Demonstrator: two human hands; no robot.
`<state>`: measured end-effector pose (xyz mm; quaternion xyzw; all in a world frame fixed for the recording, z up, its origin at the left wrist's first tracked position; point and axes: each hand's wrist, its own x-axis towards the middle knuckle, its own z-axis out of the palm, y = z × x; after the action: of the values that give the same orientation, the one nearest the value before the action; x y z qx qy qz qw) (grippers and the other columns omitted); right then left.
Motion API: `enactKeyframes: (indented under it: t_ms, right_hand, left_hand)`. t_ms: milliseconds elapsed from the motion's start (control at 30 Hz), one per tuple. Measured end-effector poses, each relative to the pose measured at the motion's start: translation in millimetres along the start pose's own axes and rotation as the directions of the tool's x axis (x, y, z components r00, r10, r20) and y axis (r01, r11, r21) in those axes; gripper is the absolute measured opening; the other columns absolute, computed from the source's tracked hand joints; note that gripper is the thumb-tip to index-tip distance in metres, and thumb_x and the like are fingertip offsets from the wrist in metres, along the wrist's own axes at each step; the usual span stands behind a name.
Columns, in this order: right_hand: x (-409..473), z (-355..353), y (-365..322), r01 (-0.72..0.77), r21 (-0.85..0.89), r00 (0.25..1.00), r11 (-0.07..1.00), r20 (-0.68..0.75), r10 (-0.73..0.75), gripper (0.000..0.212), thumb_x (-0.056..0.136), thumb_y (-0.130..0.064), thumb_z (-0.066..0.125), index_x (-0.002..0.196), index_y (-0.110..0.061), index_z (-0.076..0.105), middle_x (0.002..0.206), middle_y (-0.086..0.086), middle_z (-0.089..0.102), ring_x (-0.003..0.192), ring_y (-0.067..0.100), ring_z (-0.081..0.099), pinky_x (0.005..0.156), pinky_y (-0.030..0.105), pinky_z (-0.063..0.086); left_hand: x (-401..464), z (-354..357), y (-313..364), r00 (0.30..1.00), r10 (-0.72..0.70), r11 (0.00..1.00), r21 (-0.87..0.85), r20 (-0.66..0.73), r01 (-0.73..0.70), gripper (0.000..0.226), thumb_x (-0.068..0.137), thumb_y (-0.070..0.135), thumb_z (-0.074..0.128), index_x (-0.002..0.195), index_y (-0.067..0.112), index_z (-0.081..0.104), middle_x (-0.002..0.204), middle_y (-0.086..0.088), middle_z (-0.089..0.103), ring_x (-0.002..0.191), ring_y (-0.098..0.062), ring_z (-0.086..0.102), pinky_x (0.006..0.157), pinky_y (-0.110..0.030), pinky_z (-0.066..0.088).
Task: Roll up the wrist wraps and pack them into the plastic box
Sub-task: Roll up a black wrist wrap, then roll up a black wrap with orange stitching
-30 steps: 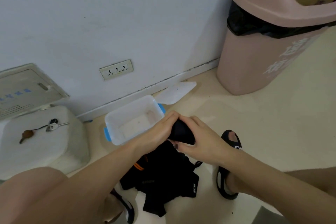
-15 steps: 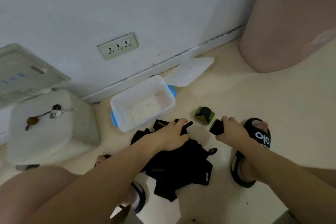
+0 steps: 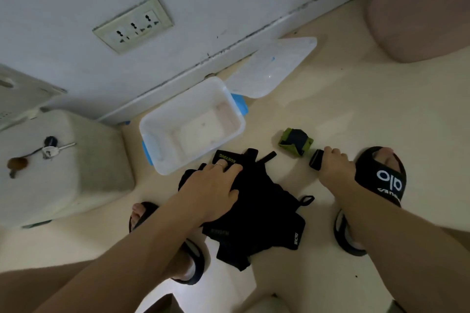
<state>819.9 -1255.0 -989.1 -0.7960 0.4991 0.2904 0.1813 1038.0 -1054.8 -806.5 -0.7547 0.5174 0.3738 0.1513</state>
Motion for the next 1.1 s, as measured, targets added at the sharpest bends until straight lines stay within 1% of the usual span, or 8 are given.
enactKeyframes:
  t_ms: [200,333,433,500,700,767,900,1100]
  right_hand:
    - [-11,5,-11,-0.007,-0.062,0.986,0.998,-0.166,-0.003,0.032,0.096,-0.014,0.054,0.126,-0.005,0.046,0.125,0.016,0.053,0.115,0.035,0.055,0.094,0.043,0.046]
    - [-31,-9,-38,0.202,0.039,0.940,0.979,-0.288,-0.182,0.029,0.089,-0.010,0.063,0.114,-0.001,0.053,0.107,0.018,0.056,0.095,0.039,0.058,0.075,0.043,0.046]
    - [-59,-17,-74,0.259,0.359,0.951,0.897,0.069,-0.302,0.015,0.093,-0.017,0.062,0.105,-0.009,0.056,0.099,0.010,0.061,0.094,0.032,0.060,0.076,0.039,0.048]
    - [-77,-8,-97,0.285,0.425,0.894,0.859,0.206,-0.399,0.018,0.093,-0.024,0.065,0.105,-0.011,0.063,0.104,0.008,0.067,0.098,0.027,0.062,0.083,0.036,0.050]
    - [-121,40,-130,0.490,0.150,0.841,0.859,0.178,-0.511,0.063,0.088,-0.044,0.069,0.140,-0.016,0.050,0.128,0.008,0.056,0.121,0.029,0.053,0.100,0.042,0.049]
    - [-127,49,-128,0.477,0.097,0.848,0.873,0.209,-0.487,0.057,0.089,-0.043,0.070,0.135,-0.016,0.050,0.124,0.008,0.059,0.118,0.030,0.056,0.098,0.043,0.050]
    - [-131,49,-124,0.341,0.323,0.895,0.883,0.176,-0.411,0.016,0.095,-0.013,0.062,0.107,-0.017,0.053,0.100,0.003,0.063,0.097,0.024,0.063,0.087,0.037,0.054]
    - [-151,-6,-135,0.234,0.508,0.844,0.829,0.317,-0.433,0.009,0.088,-0.012,0.067,0.096,-0.012,0.073,0.093,0.007,0.069,0.084,0.016,0.064,0.070,0.024,0.049]
  left_hand:
    - [-4,-1,-6,0.999,0.007,0.998,-0.056,-0.048,-0.010,0.058,0.103,0.039,0.048,0.156,0.027,0.030,0.149,-0.006,0.043,0.130,-0.030,0.048,0.104,-0.046,0.046]
    - [-14,-3,-9,0.997,0.029,0.997,-0.068,-0.077,-0.034,0.057,0.104,0.033,0.048,0.157,0.027,0.030,0.147,-0.008,0.044,0.130,-0.030,0.047,0.102,-0.047,0.047]
    - [-26,-6,-18,0.995,0.021,0.998,-0.061,-0.100,-0.027,0.054,0.104,0.026,0.044,0.157,0.025,0.031,0.143,-0.009,0.047,0.126,-0.030,0.048,0.097,-0.042,0.047]
    - [-35,-8,-25,0.994,-0.007,0.999,-0.039,-0.108,0.003,0.052,0.105,0.023,0.042,0.156,0.023,0.032,0.143,-0.010,0.047,0.126,-0.031,0.048,0.094,-0.040,0.046]
    - [-61,-21,-48,0.987,-0.073,0.996,-0.058,-0.144,0.066,0.050,0.105,0.018,0.036,0.155,0.024,0.030,0.142,-0.012,0.046,0.124,-0.032,0.048,0.092,-0.042,0.045]
    - [-69,-19,-56,0.986,-0.084,0.995,-0.056,-0.144,0.076,0.050,0.105,0.018,0.036,0.155,0.023,0.030,0.141,-0.013,0.046,0.124,-0.033,0.048,0.097,-0.047,0.047]
    - [-83,-12,-66,0.986,-0.099,0.995,-0.044,-0.133,0.094,0.049,0.106,0.020,0.036,0.154,0.023,0.032,0.140,-0.011,0.047,0.122,-0.032,0.050,0.093,-0.044,0.048]
    - [-97,-11,-63,0.991,-0.056,0.996,0.062,-0.124,0.064,0.049,0.105,0.021,0.037,0.154,0.025,0.030,0.142,-0.010,0.047,0.120,-0.031,0.050,0.079,-0.037,0.039]
